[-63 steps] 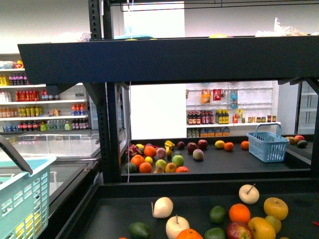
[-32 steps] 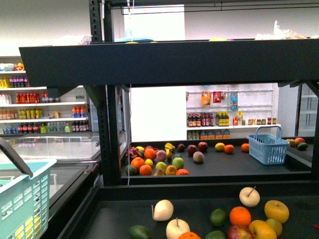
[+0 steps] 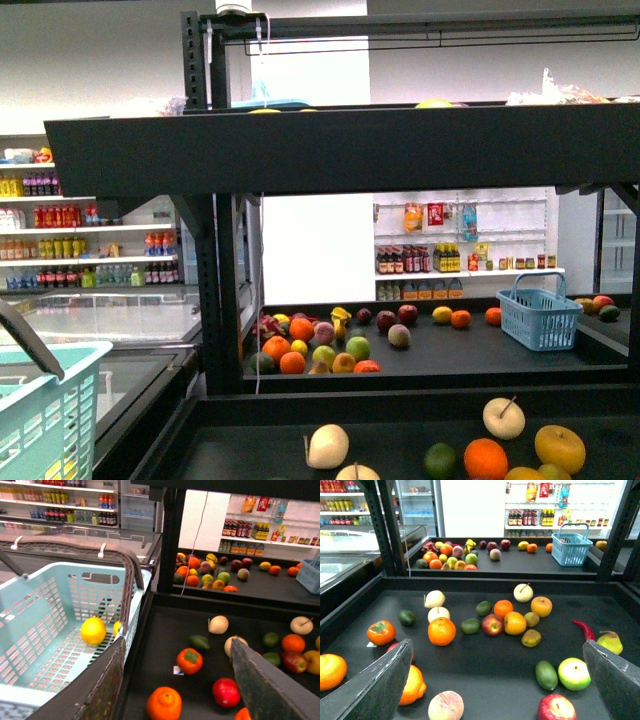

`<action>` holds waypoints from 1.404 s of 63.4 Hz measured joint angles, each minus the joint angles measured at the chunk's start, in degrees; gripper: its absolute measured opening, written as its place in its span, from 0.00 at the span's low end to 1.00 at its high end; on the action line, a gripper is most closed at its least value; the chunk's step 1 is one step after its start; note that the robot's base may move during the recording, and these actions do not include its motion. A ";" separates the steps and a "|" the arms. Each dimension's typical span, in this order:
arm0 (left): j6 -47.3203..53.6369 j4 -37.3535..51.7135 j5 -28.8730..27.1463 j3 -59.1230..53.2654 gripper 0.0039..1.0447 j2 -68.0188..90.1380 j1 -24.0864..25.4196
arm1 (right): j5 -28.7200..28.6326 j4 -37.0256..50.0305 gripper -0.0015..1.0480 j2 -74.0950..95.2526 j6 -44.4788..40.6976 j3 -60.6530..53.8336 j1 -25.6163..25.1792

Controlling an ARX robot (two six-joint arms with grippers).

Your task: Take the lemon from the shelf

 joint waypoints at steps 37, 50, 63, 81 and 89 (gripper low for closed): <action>2.67 -9.01 26.49 -11.89 0.02 -20.87 23.15 | -0.11 0.00 0.98 -0.02 -0.02 0.00 0.02; 2.71 -9.01 27.30 -13.11 0.02 -22.01 25.44 | -0.09 0.00 0.98 -0.02 -0.02 0.00 0.02; 2.75 -8.87 27.43 -15.56 0.02 -24.44 25.46 | -0.09 0.00 0.98 -0.02 -0.02 0.00 0.02; 2.75 -8.85 27.43 -15.56 0.26 -24.52 25.46 | -0.09 0.00 0.98 -0.02 -0.02 0.00 0.02; 2.75 -8.85 27.43 -15.56 0.49 -24.52 25.46 | -0.07 0.00 0.98 -0.02 -0.02 0.00 0.02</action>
